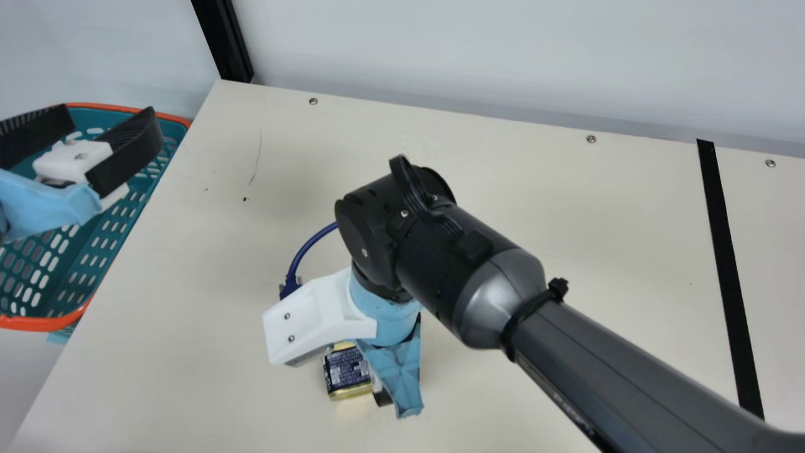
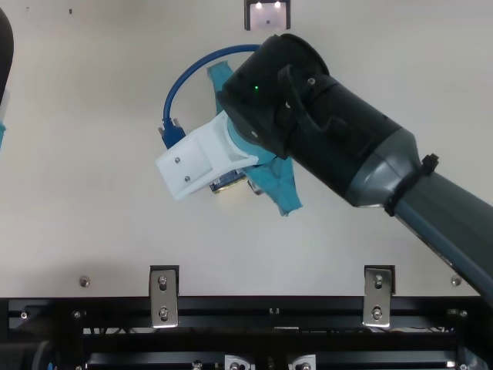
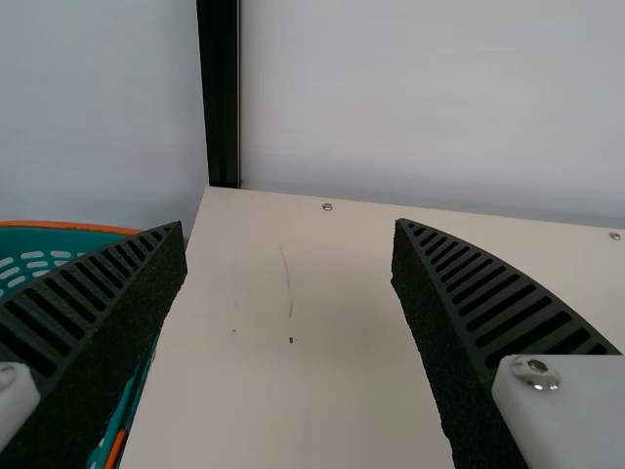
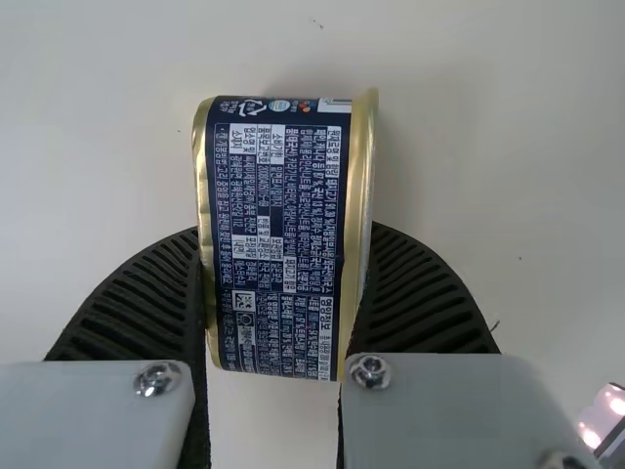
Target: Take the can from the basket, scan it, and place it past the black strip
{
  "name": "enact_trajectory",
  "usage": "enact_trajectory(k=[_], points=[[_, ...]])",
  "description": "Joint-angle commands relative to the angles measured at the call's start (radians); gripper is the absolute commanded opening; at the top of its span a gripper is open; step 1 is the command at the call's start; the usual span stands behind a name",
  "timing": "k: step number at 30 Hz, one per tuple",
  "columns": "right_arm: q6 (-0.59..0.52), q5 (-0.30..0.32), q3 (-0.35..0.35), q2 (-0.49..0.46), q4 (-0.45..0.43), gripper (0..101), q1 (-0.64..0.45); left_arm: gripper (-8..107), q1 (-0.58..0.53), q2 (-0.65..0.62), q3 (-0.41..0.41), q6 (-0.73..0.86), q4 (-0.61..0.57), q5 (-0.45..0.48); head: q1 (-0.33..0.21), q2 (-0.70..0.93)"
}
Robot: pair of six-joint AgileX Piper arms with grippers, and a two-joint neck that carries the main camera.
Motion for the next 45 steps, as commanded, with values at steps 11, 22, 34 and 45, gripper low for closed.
enact_trajectory(k=[11,22,34,45], points=[[0.046,0.000,-0.024,-0.031,0.018,0,-0.032,90,0.000,0.000,0.000,0.000,0.000,0.000,-0.009,-0.002],[0.105,0.000,-0.026,-0.085,-0.019,0,-0.094,90,0.000,0.000,0.000,0.000,0.000,0.000,-0.009,-0.002],[0.193,0.000,-0.010,-0.146,-0.065,0,-0.229,90,0.000,0.000,0.000,0.000,0.000,0.000,-0.012,-0.053],[0.228,0.000,0.045,-0.185,-0.111,0,-0.416,90,0.000,0.000,0.000,0.000,0.000,0.000,-0.006,-0.147]])
